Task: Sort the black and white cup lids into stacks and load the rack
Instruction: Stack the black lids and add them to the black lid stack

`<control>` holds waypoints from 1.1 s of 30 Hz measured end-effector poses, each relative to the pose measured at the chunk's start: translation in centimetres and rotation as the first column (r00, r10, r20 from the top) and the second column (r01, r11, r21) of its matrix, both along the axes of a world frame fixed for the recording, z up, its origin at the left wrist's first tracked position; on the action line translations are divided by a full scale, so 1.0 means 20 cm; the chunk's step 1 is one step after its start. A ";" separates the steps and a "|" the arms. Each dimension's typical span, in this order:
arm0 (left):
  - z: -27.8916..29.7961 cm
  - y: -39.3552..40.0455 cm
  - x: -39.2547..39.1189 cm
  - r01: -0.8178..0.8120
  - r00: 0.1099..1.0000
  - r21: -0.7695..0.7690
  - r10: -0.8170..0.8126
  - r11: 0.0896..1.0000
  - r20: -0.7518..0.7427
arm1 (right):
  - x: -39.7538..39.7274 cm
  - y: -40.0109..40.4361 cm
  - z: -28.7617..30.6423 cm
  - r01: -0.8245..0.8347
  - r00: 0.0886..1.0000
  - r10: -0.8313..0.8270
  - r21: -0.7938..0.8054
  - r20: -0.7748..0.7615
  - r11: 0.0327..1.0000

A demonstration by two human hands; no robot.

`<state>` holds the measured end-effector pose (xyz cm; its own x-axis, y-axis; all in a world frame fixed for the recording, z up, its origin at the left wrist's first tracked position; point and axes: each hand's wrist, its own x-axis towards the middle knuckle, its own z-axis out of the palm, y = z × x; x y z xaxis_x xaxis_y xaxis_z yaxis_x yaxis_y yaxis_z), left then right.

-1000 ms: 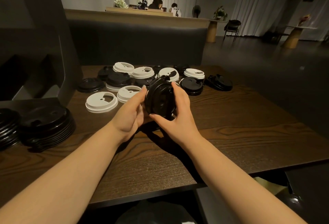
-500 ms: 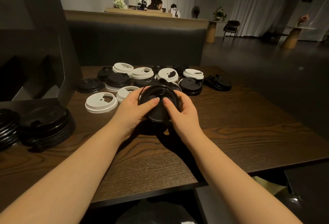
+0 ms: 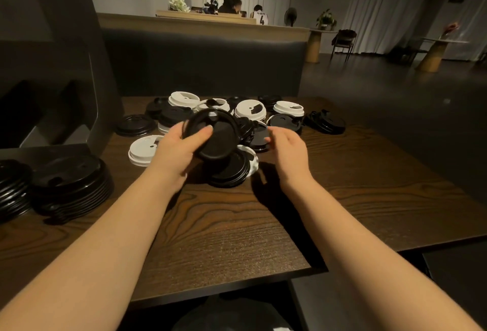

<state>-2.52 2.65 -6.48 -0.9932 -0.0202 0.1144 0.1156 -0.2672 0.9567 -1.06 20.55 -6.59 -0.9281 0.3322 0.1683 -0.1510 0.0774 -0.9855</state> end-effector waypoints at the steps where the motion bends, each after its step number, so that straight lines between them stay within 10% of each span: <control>1: 0.00 -0.02 -0.02 -0.033 0.999 0.043 0.033 0.999 0.010 | -0.04 0.03 0.00 0.025 0.999 -0.030 0.137 0.035 0.990; 6: 0.00 -0.08 -0.09 -0.123 0.991 0.224 0.108 0.967 0.081 | -0.22 0.11 -0.07 -0.075 0.993 0.000 0.647 0.115 0.759; 12: -0.01 -0.07 -0.11 -0.070 0.994 0.191 0.054 0.979 0.091 | -0.26 0.08 -0.12 -0.158 0.977 0.002 0.723 0.211 0.672; 24: -0.02 -0.06 -0.11 -0.027 0.994 0.177 0.007 0.984 0.113 | -0.36 -0.07 -0.04 0.035 0.954 -0.159 0.433 0.253 0.901; 28: -0.02 -0.07 -0.12 -0.041 0.989 0.213 0.010 0.976 0.147 | -0.31 -0.03 0.00 0.012 0.980 -0.015 0.015 0.197 1.000; 33: 0.00 -0.06 -0.10 -0.053 0.981 0.219 0.009 0.974 0.195 | -0.24 0.07 0.09 -0.051 0.989 0.105 -0.429 0.103 0.902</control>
<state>-4.51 1.48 -6.52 -0.9945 -0.0547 -0.0890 -0.0525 -0.4749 0.8785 -5.79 21.94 -4.75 -0.9582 0.2725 -0.0876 -0.0169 -0.3592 -0.9331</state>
